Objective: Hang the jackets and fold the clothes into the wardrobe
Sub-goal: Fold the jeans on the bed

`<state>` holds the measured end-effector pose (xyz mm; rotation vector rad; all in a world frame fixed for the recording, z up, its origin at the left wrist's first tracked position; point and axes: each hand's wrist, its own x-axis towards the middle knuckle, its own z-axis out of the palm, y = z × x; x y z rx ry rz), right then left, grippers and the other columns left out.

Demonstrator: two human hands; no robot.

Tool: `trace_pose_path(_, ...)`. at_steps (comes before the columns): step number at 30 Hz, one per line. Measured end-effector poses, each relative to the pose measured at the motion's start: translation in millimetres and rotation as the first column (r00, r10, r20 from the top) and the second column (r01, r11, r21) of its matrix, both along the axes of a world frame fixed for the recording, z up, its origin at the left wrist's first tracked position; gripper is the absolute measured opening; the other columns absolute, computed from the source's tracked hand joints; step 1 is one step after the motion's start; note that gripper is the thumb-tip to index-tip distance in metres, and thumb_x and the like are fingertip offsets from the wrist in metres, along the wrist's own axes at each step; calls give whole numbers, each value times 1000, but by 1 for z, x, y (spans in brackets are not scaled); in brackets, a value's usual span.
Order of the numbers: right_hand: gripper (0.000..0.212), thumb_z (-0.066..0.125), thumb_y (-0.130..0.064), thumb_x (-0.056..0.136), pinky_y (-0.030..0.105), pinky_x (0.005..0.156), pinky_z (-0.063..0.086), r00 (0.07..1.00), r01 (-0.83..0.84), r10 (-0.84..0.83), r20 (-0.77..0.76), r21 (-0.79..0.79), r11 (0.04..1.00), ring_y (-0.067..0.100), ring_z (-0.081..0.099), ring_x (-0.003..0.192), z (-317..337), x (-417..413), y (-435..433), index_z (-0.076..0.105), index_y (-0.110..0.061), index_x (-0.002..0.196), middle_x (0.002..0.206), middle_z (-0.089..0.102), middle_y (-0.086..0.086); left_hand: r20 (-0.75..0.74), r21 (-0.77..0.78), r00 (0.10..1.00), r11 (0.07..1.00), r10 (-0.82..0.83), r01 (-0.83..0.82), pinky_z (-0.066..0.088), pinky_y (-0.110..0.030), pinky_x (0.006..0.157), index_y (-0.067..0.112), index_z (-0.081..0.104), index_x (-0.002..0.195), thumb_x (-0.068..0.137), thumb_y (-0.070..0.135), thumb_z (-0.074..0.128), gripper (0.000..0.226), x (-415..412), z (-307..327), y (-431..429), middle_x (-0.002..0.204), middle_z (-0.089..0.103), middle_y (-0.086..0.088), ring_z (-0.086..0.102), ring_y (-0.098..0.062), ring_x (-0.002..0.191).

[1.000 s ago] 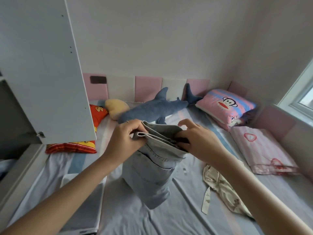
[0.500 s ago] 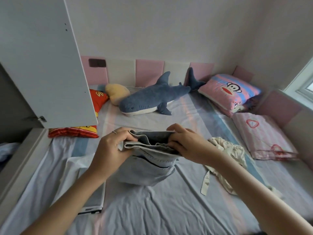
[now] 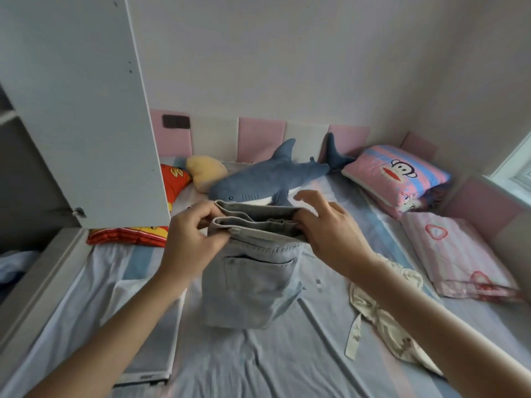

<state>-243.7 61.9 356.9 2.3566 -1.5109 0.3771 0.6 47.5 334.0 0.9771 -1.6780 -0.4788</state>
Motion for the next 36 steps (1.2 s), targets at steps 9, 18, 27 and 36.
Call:
trace_pose_path(9,18,43,-23,101,40,69,45,972,-62,71,222,-45,997,28,56,74,151,-5,-79,52,-17,87,88,56,4,-83,-98,994,992,70,-78,23,-29,51,11,43,52,65,-2,61,25,-14,158,-98,49,38,3,30,-8,51)
trace_pose_path(18,34,79,-46,70,22,66,46,974,-97,32,224,287,953,5,54,72,278,-24,-106,51,-33,84,84,59,-11,-140,-82,988,995,-62,50,26,-24,52,16,47,48,68,-6,63,34,-31,282,-133,43,38,11,35,-5,48)
trace_pose_path(27,50,67,9,80,23,58,52,253,-416,378,891,-253,874,8,61,68,323,-18,-107,46,-20,114,84,61,2,-245,-266,943,951,-224,157,49,-19,65,6,69,84,79,-8,60,17,-4,350,-113,72,67,3,61,-6,69)
trace_pose_path(36,17,72,-18,83,30,77,58,663,-366,-1,749,325,872,11,68,86,317,-28,-124,65,-17,99,96,72,-1,-283,33,943,980,-177,194,55,-23,60,4,68,87,78,-12,58,21,-6,336,-126,79,65,-9,62,-20,74)
